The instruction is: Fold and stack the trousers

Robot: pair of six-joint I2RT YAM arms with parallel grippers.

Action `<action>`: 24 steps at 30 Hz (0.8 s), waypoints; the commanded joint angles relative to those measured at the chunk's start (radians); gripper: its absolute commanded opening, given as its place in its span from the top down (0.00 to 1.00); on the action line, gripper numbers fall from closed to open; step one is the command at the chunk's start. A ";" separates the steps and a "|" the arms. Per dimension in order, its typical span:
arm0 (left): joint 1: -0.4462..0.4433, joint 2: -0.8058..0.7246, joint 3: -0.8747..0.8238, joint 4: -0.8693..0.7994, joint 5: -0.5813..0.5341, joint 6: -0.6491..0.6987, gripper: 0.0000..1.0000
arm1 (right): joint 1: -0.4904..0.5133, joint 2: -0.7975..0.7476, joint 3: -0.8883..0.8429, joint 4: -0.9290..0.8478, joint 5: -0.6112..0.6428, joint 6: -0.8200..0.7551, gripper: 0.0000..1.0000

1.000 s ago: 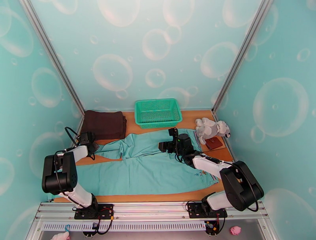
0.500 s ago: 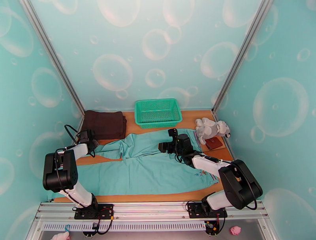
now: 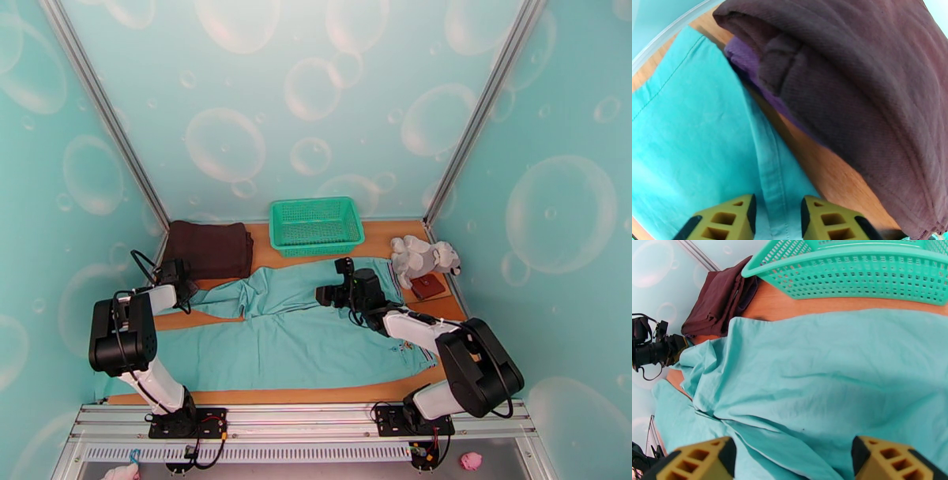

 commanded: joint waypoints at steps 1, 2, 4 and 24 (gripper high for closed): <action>0.007 -0.009 0.015 0.035 0.019 -0.008 0.77 | 0.009 0.016 0.020 0.001 -0.010 0.002 0.19; 0.007 -0.010 0.013 0.039 0.022 -0.006 0.78 | 0.011 0.016 0.019 0.001 -0.010 0.002 0.19; 0.008 -0.010 0.013 0.044 0.024 -0.007 0.81 | 0.013 0.016 0.020 -0.001 -0.009 0.001 0.19; 0.027 -0.307 -0.057 -0.062 0.061 -0.099 1.00 | 0.025 0.022 0.030 -0.010 -0.009 -0.006 0.18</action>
